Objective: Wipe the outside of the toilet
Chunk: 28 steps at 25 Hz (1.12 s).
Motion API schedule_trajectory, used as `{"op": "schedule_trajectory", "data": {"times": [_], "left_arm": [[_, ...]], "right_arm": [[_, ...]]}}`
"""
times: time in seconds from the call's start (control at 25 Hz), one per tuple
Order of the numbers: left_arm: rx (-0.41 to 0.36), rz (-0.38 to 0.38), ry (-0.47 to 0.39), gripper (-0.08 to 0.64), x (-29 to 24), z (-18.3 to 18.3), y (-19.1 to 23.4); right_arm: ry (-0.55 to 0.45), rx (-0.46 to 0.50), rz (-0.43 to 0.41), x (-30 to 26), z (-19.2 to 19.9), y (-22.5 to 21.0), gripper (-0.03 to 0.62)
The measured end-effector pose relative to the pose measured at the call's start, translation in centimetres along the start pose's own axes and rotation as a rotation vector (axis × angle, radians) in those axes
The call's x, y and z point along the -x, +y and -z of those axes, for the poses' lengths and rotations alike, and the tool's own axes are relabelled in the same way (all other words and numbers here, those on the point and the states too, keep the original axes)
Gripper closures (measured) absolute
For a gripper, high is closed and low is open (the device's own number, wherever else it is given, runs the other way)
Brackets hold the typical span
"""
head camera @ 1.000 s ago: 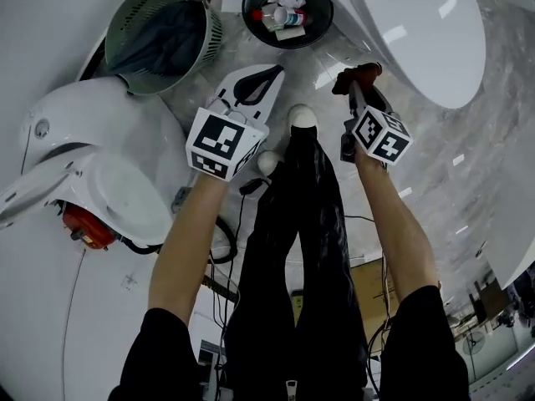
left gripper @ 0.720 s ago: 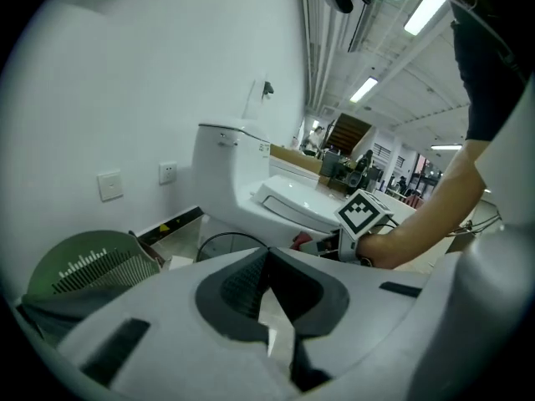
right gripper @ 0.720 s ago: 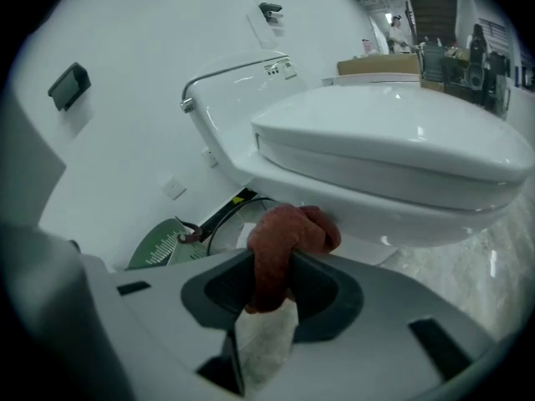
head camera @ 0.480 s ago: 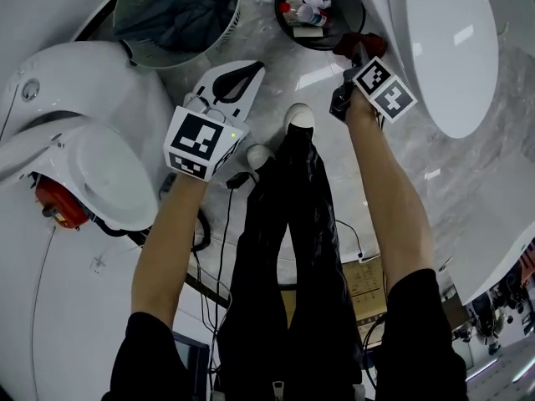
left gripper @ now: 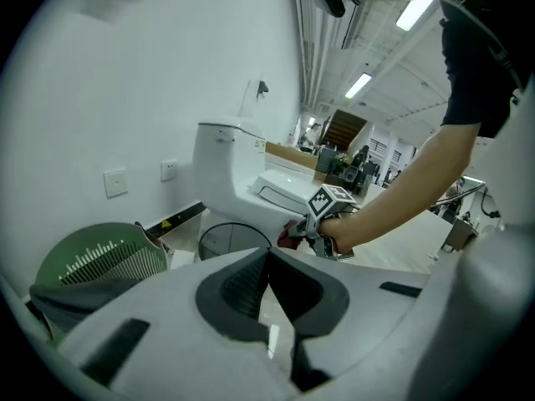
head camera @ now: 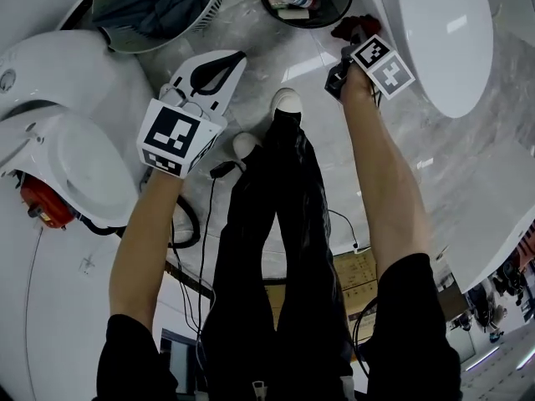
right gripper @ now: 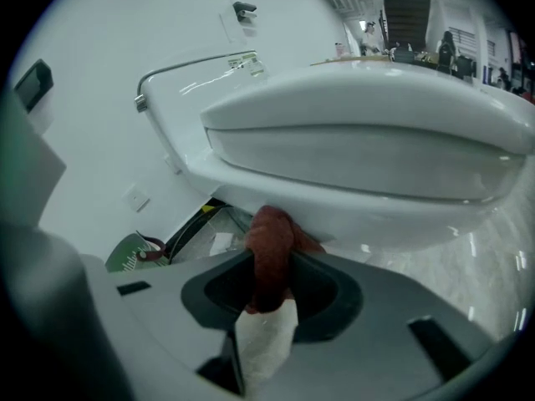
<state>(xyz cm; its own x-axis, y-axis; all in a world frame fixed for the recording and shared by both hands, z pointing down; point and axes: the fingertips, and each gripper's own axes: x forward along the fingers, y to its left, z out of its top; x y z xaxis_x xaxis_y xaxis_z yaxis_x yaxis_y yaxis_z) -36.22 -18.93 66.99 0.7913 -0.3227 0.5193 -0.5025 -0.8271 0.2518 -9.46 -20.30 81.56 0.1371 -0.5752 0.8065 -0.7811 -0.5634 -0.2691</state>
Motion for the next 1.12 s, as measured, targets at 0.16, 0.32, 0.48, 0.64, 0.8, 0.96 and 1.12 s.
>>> {"op": "schedule_trajectory", "data": {"times": [0.16, 0.32, 0.48, 0.64, 0.8, 0.96, 1.12], "left_arm": [[-0.039, 0.033, -0.006, 0.56, -0.2, 0.6, -2.4], [-0.041, 0.068, -0.012, 0.56, -1.3, 1.0, -5.4], [-0.059, 0.115, 0.002, 0.56, -2.3, 1.3, -8.5], [-0.08, 0.121, 0.022, 0.56, -3.0, 1.5, -10.3], [-0.065, 0.083, 0.028, 0.56, -4.3, 1.9, -11.7], [-0.011, 0.03, 0.005, 0.56, -5.5, 1.2, -14.2], [-0.028, 0.01, 0.004, 0.56, -7.3, 0.2, -18.6]], "right_arm": [[-0.004, 0.012, 0.003, 1.9, 1.2, -3.0, 0.477], [0.002, 0.054, 0.012, 3.7, 1.9, -6.6, 0.477], [0.016, 0.067, 0.046, 5.4, 2.6, -10.7, 0.477], [0.032, 0.137, 0.023, 5.9, 3.2, -13.4, 0.477], [0.027, 0.146, 0.009, 6.6, 3.1, -16.3, 0.477], [0.053, 0.195, -0.021, 7.4, 2.8, -19.2, 0.477], [0.083, 0.248, -0.043, 8.4, 2.5, -22.7, 0.477]]}}
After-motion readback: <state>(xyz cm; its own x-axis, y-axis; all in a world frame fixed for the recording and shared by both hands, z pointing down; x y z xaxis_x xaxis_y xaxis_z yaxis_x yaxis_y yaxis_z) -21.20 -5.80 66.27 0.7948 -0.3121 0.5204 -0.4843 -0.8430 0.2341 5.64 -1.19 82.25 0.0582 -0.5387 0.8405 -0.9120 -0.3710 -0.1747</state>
